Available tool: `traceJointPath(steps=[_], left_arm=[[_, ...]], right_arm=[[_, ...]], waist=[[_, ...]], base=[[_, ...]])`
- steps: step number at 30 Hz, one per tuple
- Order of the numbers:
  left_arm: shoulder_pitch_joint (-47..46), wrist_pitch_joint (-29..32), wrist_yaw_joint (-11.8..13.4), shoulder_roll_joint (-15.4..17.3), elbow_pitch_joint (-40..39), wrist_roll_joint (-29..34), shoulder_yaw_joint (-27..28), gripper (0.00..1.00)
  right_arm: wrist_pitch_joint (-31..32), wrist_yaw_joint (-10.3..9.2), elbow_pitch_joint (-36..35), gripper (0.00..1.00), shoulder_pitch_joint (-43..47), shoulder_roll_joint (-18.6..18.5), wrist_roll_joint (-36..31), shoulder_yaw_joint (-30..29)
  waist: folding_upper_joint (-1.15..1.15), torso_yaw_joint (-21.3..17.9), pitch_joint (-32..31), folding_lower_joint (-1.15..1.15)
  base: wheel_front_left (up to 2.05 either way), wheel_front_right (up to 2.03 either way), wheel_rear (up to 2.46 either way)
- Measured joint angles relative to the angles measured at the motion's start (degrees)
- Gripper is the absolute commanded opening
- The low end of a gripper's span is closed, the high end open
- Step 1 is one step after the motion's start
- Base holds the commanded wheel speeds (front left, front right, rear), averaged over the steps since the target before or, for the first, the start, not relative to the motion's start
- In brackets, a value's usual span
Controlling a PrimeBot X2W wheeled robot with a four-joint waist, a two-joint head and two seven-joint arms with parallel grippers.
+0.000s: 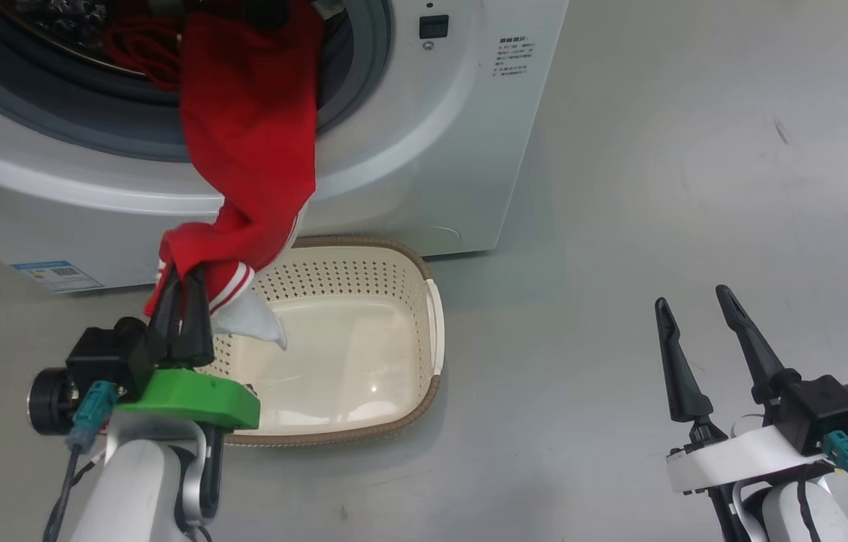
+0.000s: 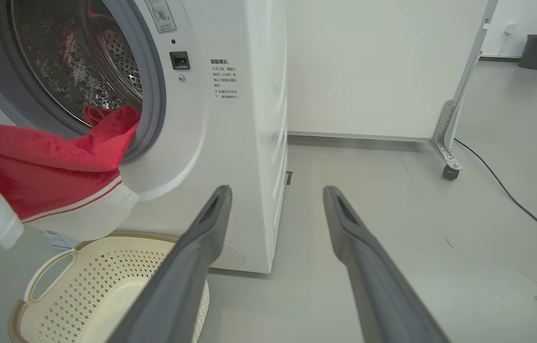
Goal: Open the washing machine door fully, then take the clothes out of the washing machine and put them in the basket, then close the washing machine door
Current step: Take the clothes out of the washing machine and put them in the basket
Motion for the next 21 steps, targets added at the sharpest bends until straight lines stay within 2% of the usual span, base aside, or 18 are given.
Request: traceJointPath(steps=[14, 21], left_arm=[[0.86, 4.65, -0.05, -0.23, 9.96, -2.23, -2.31, 0.0], [-3.26, 7.01, -0.38, -0.24, 16.57, -2.63, -2.59, 0.0]], right_arm=[[0.0, 0.23, -1.53, 1.0, -1.2, 0.1, 0.19, 0.42], [0.0, 0.46, -2.52, 1.0, -3.38, 0.22, 0.56, 1.33]], waist=[[0.0, -1.86, 4.61, 0.0], [0.0, -3.42, 8.49, 0.0]], base=[[0.0, 0.0, 0.0], [0.0, 0.0, 0.0]])
